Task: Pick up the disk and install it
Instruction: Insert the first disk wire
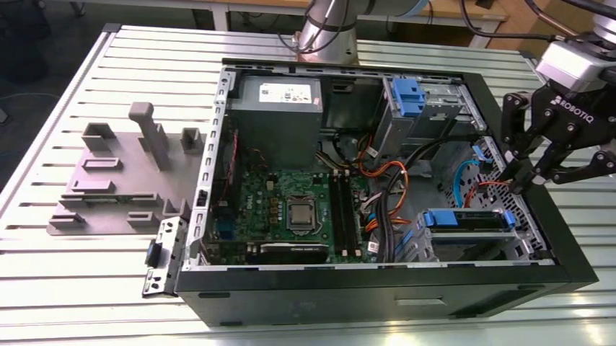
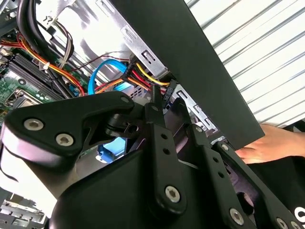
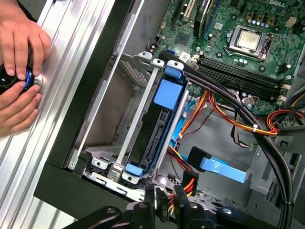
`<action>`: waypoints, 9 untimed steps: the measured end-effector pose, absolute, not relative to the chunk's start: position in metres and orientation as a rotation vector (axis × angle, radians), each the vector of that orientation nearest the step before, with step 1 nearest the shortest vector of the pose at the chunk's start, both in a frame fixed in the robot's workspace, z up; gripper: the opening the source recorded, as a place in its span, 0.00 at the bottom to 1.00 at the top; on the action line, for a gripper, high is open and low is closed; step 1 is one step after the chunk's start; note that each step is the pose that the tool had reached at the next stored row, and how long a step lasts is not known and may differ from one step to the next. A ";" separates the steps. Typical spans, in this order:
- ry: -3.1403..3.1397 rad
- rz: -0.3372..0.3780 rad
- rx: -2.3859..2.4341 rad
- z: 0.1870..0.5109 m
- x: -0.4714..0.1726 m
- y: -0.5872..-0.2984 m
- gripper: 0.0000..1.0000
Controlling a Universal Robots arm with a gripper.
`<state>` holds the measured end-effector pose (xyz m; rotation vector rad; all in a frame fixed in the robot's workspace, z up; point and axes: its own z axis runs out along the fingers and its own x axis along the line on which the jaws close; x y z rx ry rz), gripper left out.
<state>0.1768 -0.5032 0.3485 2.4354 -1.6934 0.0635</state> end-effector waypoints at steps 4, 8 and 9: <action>-1.693 0.064 2.435 0.348 0.177 -0.503 0.30; -1.693 0.065 2.434 0.348 0.177 -0.503 0.28; -1.693 0.065 2.434 0.348 0.177 -0.503 0.21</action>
